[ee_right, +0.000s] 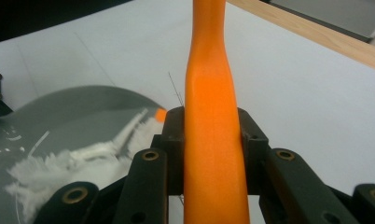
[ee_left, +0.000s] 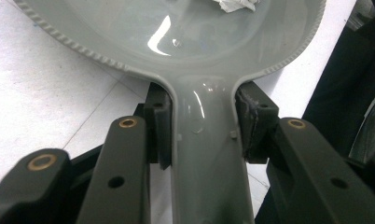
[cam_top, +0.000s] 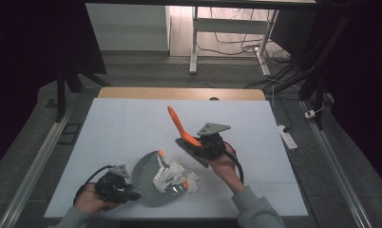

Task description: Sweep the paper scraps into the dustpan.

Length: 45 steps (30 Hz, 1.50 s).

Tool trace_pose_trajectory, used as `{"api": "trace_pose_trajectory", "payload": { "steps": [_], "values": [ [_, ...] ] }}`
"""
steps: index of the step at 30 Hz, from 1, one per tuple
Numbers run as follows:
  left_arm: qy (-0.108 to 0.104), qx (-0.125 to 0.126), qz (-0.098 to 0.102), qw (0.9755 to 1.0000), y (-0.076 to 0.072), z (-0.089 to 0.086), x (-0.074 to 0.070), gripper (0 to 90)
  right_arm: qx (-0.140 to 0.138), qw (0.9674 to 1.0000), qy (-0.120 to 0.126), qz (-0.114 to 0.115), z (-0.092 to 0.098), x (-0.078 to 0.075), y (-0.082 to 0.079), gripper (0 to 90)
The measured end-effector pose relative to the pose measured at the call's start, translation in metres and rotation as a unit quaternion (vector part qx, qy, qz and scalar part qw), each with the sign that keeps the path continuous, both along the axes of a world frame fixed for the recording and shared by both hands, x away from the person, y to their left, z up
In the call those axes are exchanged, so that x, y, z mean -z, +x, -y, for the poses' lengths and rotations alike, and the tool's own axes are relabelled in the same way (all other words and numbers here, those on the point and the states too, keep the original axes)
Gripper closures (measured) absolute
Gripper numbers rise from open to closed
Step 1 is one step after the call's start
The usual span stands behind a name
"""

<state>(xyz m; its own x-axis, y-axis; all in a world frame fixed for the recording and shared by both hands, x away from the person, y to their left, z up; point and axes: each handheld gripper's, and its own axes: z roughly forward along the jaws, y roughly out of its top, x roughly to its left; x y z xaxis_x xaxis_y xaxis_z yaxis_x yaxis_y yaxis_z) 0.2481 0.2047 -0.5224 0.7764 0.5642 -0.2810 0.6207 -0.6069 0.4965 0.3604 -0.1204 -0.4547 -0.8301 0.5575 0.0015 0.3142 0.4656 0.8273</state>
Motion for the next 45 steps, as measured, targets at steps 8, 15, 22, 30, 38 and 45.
{"api": "trace_pose_trajectory", "payload": {
  "steps": [8,15,22,30,38,45],
  "values": [
    [0.001,0.001,0.001,1.0,-0.001,0.0,0.0,61.3,0.056,0.9981,-0.004,-0.023,0.034,0.007,-0.012,70.1],
    [0.0,0.003,0.001,1.0,-0.001,0.0,-0.001,61.3,0.088,0.9948,-0.018,-0.048,0.05,0.022,-0.028,70.1],
    [0.001,0.011,0.002,0.9999,-0.002,-0.001,-0.002,61.2,0.103,0.9923,-0.014,-0.067,0.055,0.029,-0.04,70.1],
    [0.001,0.017,0.002,0.9999,-0.003,0.0,-0.002,61.2,0.102,0.9916,-0.022,-0.077,0.042,0.036,-0.044,70.1],
    [0.002,0.016,0.002,0.9999,-0.004,0.001,-0.002,61.2,0.098,0.9918,-0.028,-0.078,0.016,0.04,-0.049,70.1],
    [0.002,0.016,0.001,0.9999,-0.004,0.001,-0.001,61.2,0.087,0.9926,-0.016,-0.084,-0.011,0.041,-0.052,70.1]
  ]
}}
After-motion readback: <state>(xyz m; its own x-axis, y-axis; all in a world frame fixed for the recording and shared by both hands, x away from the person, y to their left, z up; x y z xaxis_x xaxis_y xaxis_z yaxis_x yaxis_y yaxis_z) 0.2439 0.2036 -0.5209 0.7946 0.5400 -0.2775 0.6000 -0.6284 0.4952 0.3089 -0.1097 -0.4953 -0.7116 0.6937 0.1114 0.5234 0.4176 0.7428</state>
